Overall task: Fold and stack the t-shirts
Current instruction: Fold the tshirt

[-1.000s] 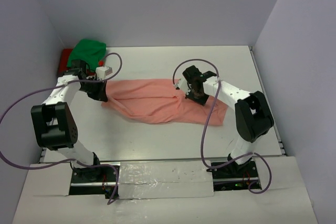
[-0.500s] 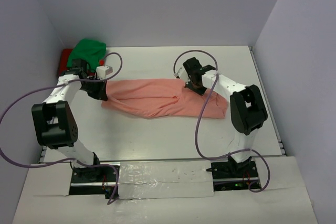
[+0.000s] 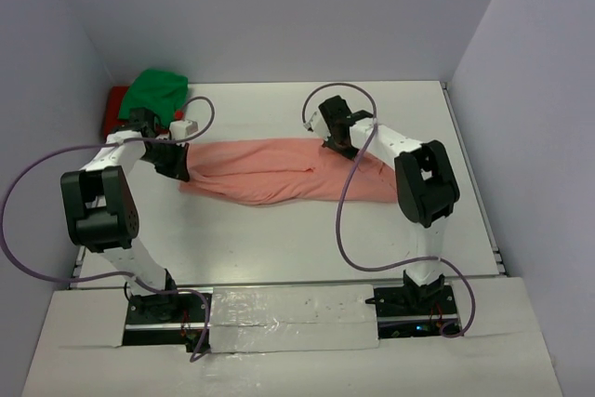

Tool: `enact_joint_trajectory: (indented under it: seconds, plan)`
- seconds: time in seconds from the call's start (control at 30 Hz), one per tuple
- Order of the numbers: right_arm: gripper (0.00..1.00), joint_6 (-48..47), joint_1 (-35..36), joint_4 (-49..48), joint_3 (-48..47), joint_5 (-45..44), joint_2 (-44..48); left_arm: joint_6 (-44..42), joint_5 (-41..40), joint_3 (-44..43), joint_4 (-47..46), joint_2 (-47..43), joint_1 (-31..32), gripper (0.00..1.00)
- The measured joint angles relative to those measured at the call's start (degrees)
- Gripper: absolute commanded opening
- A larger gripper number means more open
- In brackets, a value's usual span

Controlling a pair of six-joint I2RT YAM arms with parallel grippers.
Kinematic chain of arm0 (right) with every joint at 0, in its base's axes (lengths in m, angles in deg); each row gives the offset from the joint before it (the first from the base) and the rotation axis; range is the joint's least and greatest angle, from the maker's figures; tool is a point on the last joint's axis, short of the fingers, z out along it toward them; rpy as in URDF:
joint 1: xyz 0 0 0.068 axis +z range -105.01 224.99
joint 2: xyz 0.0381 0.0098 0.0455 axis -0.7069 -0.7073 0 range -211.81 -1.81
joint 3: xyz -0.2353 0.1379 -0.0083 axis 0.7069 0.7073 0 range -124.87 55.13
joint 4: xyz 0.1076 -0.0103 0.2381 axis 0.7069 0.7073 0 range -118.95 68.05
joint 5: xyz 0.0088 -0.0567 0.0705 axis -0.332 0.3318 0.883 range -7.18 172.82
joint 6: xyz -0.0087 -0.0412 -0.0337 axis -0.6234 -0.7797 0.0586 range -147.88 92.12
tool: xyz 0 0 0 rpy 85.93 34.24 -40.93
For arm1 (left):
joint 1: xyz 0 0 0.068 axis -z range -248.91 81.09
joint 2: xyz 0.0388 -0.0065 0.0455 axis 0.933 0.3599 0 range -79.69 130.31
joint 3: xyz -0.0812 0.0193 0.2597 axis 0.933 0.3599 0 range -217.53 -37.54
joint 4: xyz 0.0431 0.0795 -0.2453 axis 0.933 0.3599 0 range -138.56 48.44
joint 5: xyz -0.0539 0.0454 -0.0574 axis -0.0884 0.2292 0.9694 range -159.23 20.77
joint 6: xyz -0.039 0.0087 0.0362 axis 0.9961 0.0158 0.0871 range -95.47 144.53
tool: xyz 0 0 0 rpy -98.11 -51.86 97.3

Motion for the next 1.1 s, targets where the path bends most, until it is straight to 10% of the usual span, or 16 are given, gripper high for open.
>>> enact_joint_trajectory:
  seconds: [0.77, 0.93, 1.1]
  plan:
    - [0.00, -0.46, -3.72, -4.94, -7.28, -3.82, -2.12, 0.31, -0.13, 0.02, -1.44, 2.43, -2.38, 0.02]
    - [0.27, -0.09, -3.91, -6.86, -9.57, -3.80, -4.63, 1.51, -0.22, 1.11, -4.31, 2.43, -2.91, 0.68]
    - [0.43, 0.11, -4.46, -11.26, -10.01, -3.93, -6.54, 5.03, -1.33, 4.92, -10.14, 0.31, -3.56, 0.80]
